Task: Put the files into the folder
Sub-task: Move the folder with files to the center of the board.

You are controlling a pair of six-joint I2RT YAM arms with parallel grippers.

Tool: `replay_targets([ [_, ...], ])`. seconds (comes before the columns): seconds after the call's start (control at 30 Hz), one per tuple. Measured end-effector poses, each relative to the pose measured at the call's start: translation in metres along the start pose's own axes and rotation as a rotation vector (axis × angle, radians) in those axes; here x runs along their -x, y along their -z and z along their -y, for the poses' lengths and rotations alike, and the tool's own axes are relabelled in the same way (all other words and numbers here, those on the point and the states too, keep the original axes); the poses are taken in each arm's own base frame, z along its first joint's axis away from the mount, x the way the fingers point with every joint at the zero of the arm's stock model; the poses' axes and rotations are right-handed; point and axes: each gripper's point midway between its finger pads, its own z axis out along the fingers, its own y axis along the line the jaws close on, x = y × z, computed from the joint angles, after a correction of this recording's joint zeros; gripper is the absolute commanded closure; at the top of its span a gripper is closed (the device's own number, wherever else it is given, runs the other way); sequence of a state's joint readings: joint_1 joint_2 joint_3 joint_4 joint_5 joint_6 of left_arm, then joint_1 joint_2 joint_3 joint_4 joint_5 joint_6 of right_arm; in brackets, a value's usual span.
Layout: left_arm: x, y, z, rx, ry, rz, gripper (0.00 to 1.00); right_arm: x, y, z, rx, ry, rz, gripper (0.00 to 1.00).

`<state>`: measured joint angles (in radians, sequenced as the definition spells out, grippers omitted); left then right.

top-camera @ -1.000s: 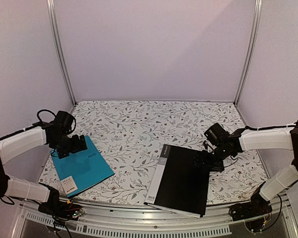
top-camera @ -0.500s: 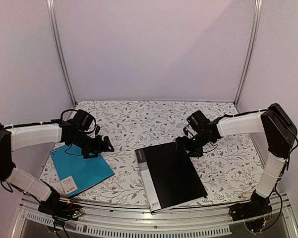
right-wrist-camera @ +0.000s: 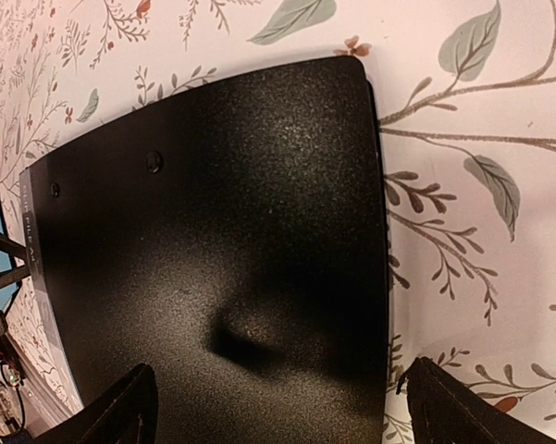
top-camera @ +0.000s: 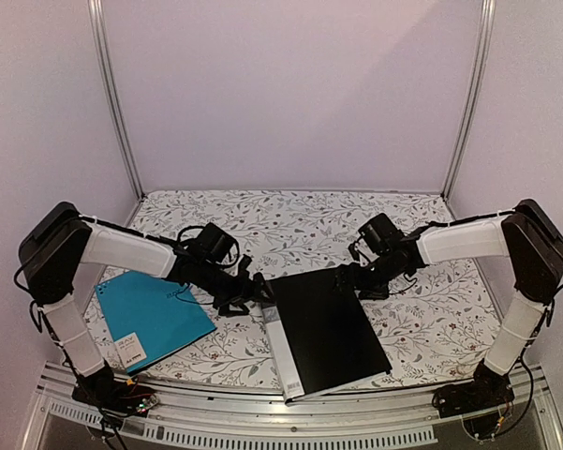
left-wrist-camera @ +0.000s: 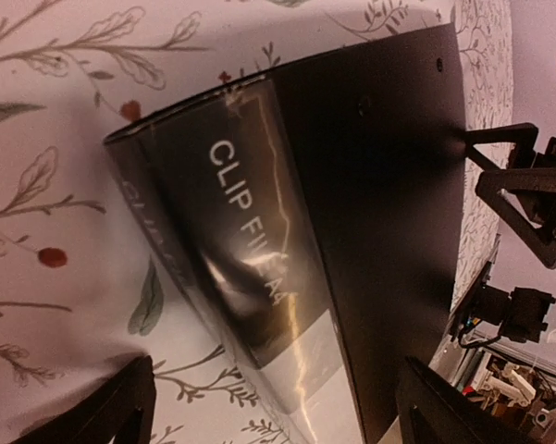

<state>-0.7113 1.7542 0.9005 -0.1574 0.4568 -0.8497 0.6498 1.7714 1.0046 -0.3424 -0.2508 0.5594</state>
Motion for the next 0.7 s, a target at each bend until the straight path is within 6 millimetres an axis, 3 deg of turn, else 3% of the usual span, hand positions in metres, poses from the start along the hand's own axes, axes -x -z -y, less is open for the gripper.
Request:
replay_targets([
  [0.17, 0.014, -0.022, 0.025, -0.091, 0.01, 0.022, 0.22, -0.004, 0.001, -0.001, 0.029, 0.003, 0.015, 0.11],
  [0.4, 0.039, -0.035, 0.032, -0.095, 0.063, 0.077, 0.25, -0.001, 0.003, 0.008, 0.005, -0.026, 0.037, 0.14],
  [0.57, 0.079, -0.046, 0.04, -0.073, 0.044, 0.139, 0.25, 0.008, -0.001, 0.007, -0.008, -0.035, 0.036, 0.14],
  [0.7, 0.123, -0.045, 0.034, -0.053, 0.044, 0.196, 0.2, 0.027, -0.008, 0.002, -0.023, -0.035, 0.052, 0.11],
])
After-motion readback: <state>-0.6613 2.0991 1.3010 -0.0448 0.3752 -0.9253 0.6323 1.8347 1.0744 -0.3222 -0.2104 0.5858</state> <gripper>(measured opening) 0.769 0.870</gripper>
